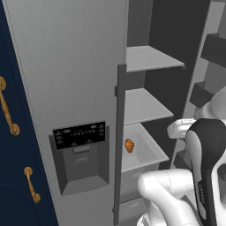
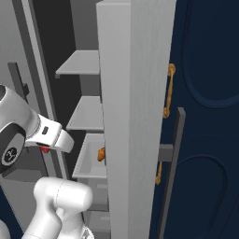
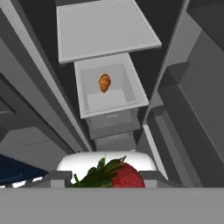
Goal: Take the strawberry from the fridge and place it on top of the pancake, located on the dining counter.
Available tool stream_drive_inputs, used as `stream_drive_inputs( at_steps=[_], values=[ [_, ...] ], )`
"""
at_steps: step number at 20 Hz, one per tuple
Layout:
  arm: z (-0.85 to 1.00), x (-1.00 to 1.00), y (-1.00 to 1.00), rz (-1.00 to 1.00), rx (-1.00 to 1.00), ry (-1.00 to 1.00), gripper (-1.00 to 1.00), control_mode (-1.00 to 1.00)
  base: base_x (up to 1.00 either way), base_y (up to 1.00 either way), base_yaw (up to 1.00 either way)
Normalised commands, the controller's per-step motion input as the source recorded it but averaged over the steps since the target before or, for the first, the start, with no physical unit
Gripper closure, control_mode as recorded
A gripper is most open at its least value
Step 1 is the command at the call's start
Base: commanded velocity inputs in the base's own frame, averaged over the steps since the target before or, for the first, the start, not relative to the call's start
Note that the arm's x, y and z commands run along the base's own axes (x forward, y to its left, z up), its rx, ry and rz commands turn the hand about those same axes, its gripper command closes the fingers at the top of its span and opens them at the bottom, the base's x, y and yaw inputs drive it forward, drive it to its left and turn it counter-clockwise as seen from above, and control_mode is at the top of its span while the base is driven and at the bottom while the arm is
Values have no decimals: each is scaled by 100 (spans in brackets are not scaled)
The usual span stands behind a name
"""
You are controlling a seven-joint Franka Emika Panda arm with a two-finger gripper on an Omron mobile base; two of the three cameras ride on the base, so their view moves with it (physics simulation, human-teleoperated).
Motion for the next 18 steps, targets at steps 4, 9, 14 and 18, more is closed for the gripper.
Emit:
stream_drive_inputs(
  at_steps=[4, 9, 14, 18],
  values=[
    [-6, -46, 0, 0, -3, 3, 100, -100, 0, 0, 0],
    [0, -2, 0, 0, 0, 0, 100, -100, 0, 0, 0],
    [0, -20, 0, 0, 0, -4, 100, 100, -14, 0, 0],
    [0, 0, 0, 0, 0, 0, 100, 100, -96, 17, 0]
  ],
)
